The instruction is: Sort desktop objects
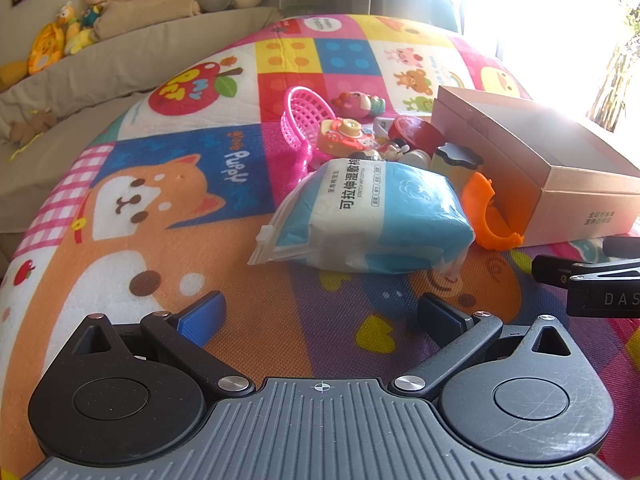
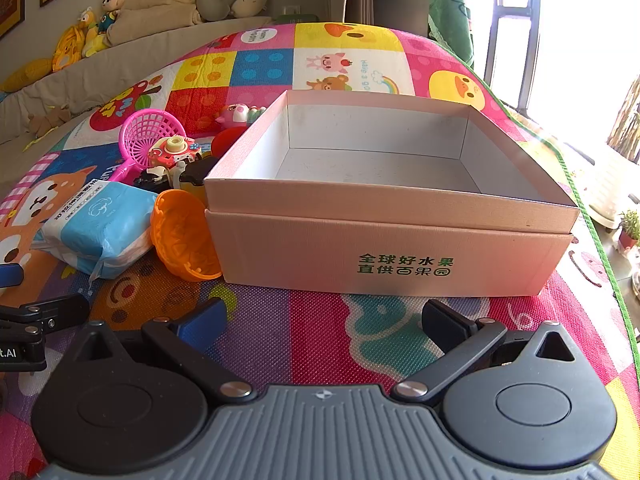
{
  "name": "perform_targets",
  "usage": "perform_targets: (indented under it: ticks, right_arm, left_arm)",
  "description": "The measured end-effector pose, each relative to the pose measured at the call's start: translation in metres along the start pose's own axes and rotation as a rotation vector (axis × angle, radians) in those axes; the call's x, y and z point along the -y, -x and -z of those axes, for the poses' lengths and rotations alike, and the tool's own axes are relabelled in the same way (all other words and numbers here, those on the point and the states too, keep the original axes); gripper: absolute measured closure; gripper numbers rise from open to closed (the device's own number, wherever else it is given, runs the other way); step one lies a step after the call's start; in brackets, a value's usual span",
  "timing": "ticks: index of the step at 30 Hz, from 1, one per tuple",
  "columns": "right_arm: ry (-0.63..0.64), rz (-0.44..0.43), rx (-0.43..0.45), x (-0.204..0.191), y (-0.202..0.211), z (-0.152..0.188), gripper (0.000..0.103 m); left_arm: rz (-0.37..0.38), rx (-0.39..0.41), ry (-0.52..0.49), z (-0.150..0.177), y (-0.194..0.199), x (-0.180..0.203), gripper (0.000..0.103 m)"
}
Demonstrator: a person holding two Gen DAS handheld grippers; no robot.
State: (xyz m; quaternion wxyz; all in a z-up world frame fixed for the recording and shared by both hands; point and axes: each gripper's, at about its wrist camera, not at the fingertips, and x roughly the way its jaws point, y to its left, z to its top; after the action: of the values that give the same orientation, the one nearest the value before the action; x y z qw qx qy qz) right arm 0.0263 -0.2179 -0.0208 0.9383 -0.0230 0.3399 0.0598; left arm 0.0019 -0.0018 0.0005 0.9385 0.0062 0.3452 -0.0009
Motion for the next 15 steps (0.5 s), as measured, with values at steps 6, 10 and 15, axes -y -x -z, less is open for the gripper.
perform_targets:
  ticks: [6, 10, 15]
  right_arm:
    - [0.002, 0.002, -0.001, -0.0018, 0.0002, -0.0015, 0.0]
    - [-0.001, 0.0, -0.004, -0.0002, 0.0011, -0.0008, 0.0]
    - [-0.019, 0.022, -0.056, -0.0025, 0.0, -0.0054, 0.0]
  left_arm:
    - [0.001, 0.0, 0.0, 0.0, 0.0, 0.0001, 0.0]
    - [0.001, -0.001, -0.001, -0.0002, -0.0002, 0.0006, 0.0]
    - [0.005, -0.015, -0.001, -0.0004, -0.0001, -0.0054, 0.0]
